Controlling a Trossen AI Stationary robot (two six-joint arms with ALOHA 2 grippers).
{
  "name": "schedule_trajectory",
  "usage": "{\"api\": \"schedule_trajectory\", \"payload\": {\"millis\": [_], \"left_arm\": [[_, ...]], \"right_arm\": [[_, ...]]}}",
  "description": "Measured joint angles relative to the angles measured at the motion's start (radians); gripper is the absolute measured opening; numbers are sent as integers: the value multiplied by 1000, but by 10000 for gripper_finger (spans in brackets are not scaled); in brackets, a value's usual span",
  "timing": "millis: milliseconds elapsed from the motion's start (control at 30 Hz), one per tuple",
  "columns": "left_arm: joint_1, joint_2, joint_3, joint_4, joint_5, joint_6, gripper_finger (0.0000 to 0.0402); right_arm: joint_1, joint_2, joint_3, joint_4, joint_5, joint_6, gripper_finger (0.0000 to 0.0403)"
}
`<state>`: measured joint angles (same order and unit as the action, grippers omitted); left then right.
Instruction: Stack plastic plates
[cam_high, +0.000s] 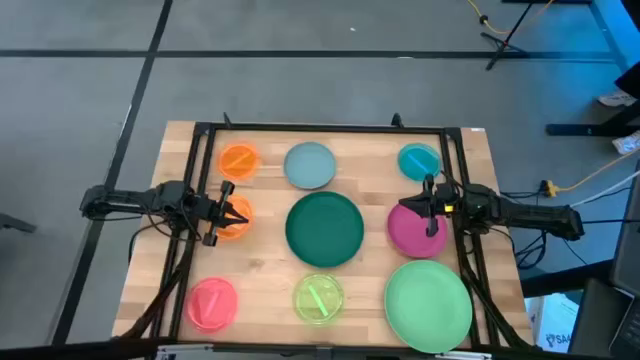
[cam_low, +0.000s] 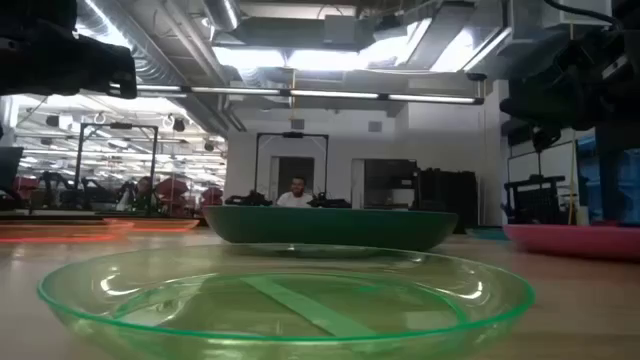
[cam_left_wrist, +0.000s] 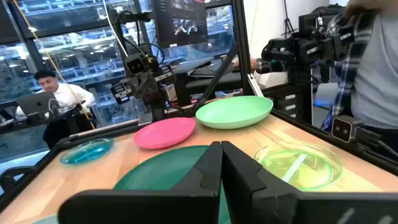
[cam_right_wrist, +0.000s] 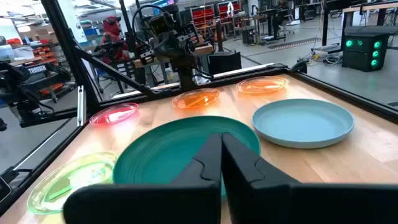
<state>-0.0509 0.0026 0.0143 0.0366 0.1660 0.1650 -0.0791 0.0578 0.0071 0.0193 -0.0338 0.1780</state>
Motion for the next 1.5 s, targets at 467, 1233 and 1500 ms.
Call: {"api": "schedule_trajectory", "payload": {"millis": [467, 1233, 1500], "left_arm": [[0, 0, 0, 0, 0, 0, 4], [0, 0, 2, 55, -6, 80, 4], [0, 0, 1, 134, -4, 71, 4]], "right_arm": [[0, 0, 0, 0, 0, 0, 1], [0, 0, 0, 0, 0, 0, 1], [0, 0, 0, 0, 0, 0, 1]]}}
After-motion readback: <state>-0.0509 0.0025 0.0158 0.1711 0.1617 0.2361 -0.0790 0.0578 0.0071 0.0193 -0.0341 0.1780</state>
